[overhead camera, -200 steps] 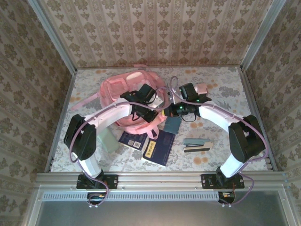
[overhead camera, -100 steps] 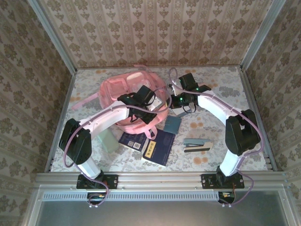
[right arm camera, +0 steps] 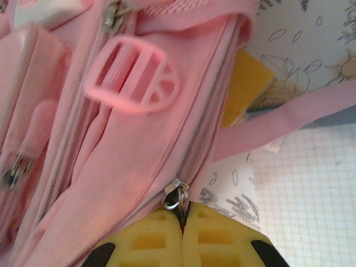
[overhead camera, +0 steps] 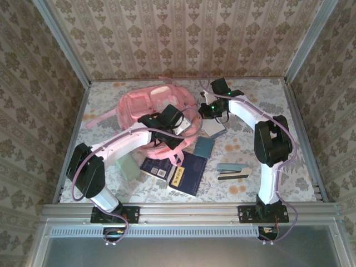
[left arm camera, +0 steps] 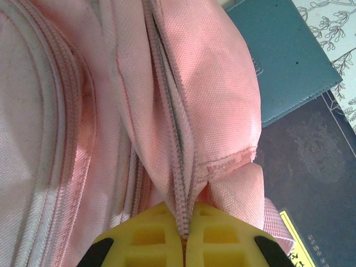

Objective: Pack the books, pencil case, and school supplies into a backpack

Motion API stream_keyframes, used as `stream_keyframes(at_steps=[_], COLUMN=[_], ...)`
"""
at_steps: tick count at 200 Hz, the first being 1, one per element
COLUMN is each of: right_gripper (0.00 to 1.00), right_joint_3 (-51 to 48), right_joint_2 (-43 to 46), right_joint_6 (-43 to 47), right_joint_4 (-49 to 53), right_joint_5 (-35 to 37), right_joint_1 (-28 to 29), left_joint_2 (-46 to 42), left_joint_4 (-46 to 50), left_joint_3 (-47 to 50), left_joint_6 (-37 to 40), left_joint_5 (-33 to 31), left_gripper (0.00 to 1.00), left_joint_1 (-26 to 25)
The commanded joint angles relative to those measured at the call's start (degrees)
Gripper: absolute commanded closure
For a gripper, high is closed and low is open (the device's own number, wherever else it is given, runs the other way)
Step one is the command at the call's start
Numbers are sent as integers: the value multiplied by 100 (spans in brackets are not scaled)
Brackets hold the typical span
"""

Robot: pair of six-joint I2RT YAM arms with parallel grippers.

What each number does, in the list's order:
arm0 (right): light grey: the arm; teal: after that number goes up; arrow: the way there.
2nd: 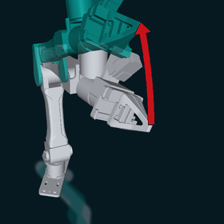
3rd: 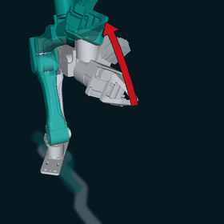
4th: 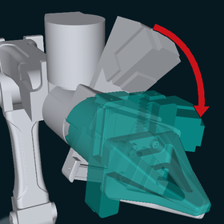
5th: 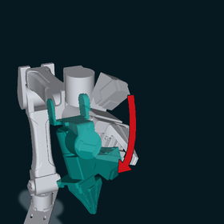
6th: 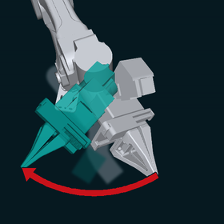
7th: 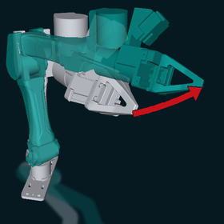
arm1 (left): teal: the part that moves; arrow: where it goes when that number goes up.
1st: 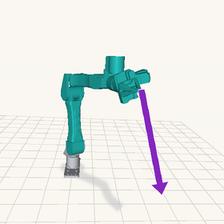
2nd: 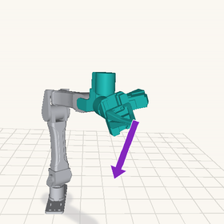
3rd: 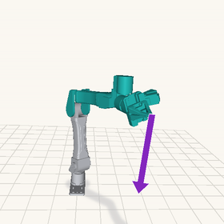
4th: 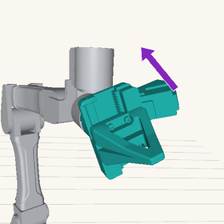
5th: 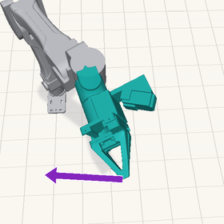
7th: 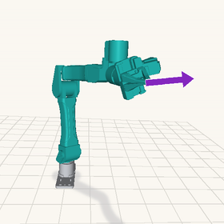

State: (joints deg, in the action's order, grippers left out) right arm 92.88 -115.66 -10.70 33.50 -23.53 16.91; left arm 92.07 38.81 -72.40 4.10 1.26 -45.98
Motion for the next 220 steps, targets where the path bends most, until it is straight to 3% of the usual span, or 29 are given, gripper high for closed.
stream_keyframes(at_steps=[1,62,128,165,189,220], right_gripper=[94,89,87,83,87,90], right_joint_3=[622,1621,2097,2176,2391,2577], right_joint_2=[-432,-1322,-1711,-1840,-1996,-2149], right_joint_6=[-208,-554,-956,-1245,-1213,-1219], right_joint_4=[-82,-120,-546,-1054,-1092,-1061], right_joint_5=[569,333,76,-604,-1190,-1251], right_joint_1=[-333,-512,-759,-908,-917,-917], left_joint_2=[-369,-527,-638,-746,-939,-1209], left_joint_4=[519,374,281,337,435,515], left_joint_3=[135,306,494,535,578,709], left_joint_6=[218,415,526,474,419,443], left_joint_5=[-47,-114,-90,-174,-249,-177], left_gripper=[100,100,100,100,100,100], left_joint_1=[-135,-332,-385,-395,-373,-362])
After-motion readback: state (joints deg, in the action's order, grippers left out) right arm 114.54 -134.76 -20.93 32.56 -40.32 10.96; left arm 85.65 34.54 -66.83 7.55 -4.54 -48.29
